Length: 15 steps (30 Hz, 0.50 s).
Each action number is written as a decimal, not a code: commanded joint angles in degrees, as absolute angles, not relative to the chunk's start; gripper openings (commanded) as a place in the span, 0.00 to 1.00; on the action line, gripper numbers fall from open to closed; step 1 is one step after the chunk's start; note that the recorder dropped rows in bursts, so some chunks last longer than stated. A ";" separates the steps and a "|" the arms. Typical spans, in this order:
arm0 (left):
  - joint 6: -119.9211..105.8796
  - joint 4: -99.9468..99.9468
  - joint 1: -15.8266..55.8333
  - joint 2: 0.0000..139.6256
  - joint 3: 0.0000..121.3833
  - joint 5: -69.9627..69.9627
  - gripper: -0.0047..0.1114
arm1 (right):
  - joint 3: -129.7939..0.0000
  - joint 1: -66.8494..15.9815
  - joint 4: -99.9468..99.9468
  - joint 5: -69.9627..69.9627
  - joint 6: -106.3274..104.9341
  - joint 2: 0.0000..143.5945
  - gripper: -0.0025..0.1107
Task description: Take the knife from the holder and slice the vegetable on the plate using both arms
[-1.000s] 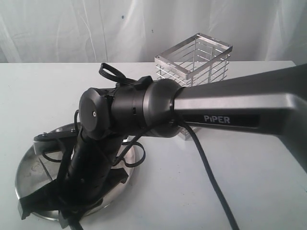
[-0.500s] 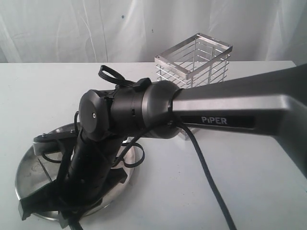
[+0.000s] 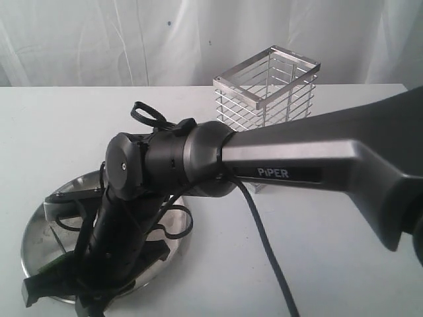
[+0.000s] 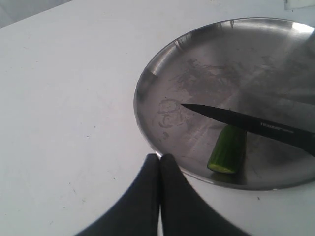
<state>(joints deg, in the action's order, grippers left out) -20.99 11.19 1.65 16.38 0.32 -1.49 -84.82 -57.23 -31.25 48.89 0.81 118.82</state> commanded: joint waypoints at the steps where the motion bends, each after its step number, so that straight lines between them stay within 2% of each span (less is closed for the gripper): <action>1: -20.90 11.72 1.90 16.00 0.00 -1.61 0.04 | -85.13 -55.91 -31.17 48.35 0.00 118.83 0.05; 15: -20.90 11.72 1.90 16.00 0.00 -1.61 0.04 | -85.21 -55.42 -32.04 49.41 0.00 119.85 0.05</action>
<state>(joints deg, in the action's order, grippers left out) -20.99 11.19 1.65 16.38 0.32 -1.49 -84.91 -54.92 -31.47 48.80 0.81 119.87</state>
